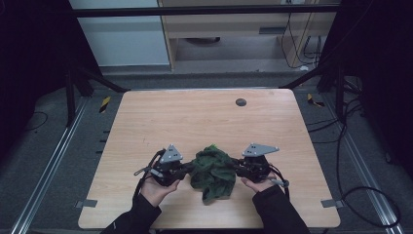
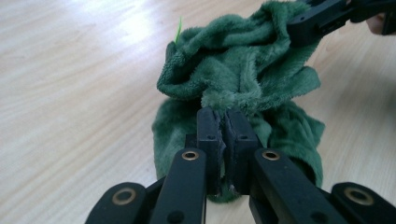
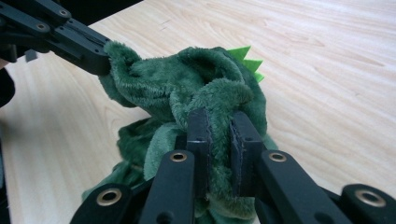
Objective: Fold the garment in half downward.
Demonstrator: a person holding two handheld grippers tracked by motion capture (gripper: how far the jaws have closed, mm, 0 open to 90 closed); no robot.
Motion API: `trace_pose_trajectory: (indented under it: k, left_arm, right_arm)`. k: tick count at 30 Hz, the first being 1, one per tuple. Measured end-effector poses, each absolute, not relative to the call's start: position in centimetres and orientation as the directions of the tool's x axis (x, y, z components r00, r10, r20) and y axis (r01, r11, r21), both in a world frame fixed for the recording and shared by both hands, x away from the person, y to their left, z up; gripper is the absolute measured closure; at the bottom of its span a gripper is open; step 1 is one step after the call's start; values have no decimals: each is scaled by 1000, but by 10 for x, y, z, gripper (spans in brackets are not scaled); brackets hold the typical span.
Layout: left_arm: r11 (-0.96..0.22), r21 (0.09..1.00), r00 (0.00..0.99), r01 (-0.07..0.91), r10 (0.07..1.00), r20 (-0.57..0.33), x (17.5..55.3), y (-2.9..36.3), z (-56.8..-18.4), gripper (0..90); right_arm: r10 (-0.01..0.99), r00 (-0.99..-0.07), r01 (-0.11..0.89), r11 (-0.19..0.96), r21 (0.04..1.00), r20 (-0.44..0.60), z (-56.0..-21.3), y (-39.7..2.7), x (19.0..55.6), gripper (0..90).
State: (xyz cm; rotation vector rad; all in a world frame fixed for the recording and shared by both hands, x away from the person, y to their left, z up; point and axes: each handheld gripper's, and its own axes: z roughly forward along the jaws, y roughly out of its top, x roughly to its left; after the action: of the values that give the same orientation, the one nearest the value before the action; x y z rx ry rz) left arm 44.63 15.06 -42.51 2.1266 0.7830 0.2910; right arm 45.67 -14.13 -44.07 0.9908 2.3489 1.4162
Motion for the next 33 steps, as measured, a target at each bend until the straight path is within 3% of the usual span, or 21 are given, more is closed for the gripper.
trace_pose_trajectory:
  k: [33]
  left_arm:
    - [-561, 661, 796, 498, 597, -93, 423, 144, -472, 856]
  right_arm:
    - [639, -745, 536, 404, 741, 191, -484, -146, 424, 778]
